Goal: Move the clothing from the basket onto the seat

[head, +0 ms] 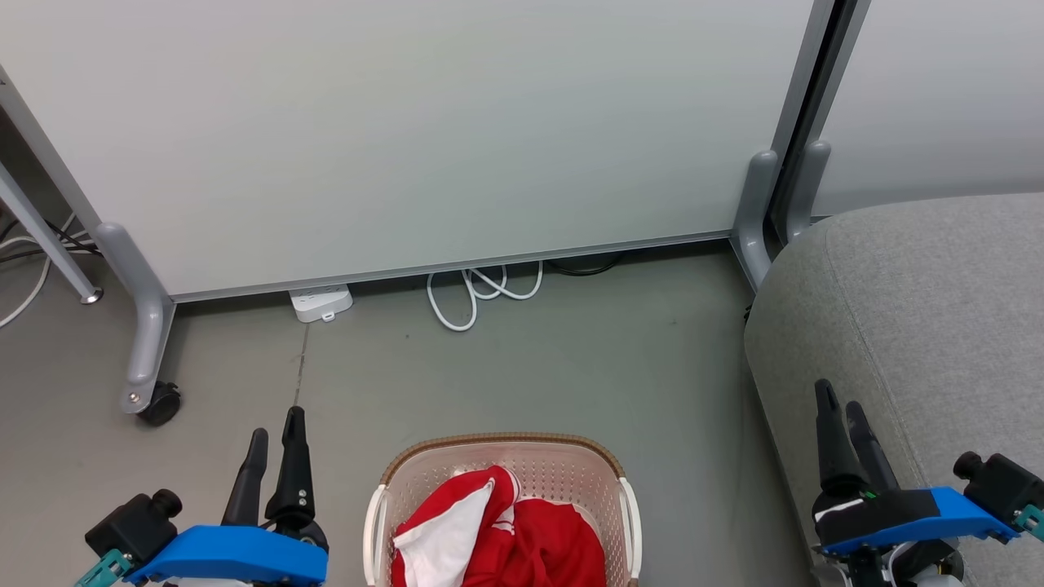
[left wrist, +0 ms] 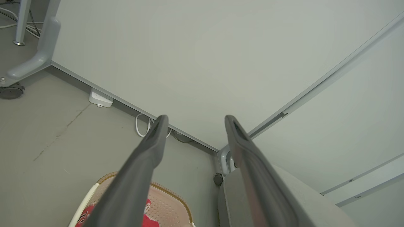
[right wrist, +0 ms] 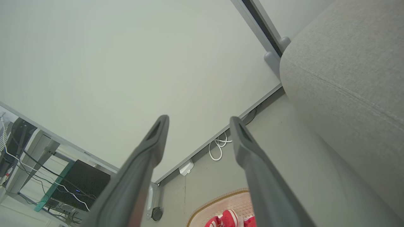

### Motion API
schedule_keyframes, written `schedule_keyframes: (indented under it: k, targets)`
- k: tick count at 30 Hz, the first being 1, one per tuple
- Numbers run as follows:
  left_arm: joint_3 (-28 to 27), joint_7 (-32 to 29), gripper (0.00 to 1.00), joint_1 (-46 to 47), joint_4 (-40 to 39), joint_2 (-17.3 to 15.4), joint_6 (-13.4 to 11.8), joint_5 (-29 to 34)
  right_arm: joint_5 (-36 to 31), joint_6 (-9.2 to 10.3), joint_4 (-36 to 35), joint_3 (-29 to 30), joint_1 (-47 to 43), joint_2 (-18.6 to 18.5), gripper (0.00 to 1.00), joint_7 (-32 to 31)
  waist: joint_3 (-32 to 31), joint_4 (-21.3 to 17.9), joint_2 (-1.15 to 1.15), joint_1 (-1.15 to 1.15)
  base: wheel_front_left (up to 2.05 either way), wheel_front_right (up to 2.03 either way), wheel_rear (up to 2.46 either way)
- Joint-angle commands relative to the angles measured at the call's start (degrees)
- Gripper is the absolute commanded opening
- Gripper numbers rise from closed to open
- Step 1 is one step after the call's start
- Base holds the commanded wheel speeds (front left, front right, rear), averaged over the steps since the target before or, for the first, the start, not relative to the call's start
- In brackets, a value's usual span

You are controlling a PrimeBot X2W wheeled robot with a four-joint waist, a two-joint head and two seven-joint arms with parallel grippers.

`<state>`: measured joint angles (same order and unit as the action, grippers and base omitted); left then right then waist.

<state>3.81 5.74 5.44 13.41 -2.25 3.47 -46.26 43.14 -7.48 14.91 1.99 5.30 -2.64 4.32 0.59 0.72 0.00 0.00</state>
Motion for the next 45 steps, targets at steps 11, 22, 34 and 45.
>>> schedule_keyframes:
  k: [11, 22, 34, 45]
  targets:
    - [1.3, 2.2, 1.0, 1.5, -0.6, -0.6, -0.5, 8.2, -9.5, -0.01, -2.2, 0.1, 0.1, -0.2, 1.0, 0.7, 0.1, 0.1, 0.0, 0.0, 0.0, 0.0, 0.0]
    - [2.2, 3.8, 1.0, 1.8, -0.2, -0.6, -0.9, 13.9, -16.4, -0.01, -2.4, 0.3, 0.0, -0.3, 1.0, 1.3, 0.1, 0.3, 0.0, 0.0, 0.0, 0.0, 0.0]
    - [3.2, 5.5, 1.0, 2.1, 0.6, -0.7, -1.9, 19.4, -23.4, -0.01, -2.5, 0.7, 0.0, -0.3, 1.0, 1.9, 0.4, 0.3, 0.0, 0.0, 0.0, 0.0, 0.0]
    - [4.0, 6.8, 1.0, 2.6, 0.9, -0.7, -2.7, 23.5, -29.0, -0.01, -2.4, 0.9, 0.5, -0.3, 1.0, 2.7, 0.8, 0.3, 0.0, 0.0, 0.0, 0.0, 0.0]
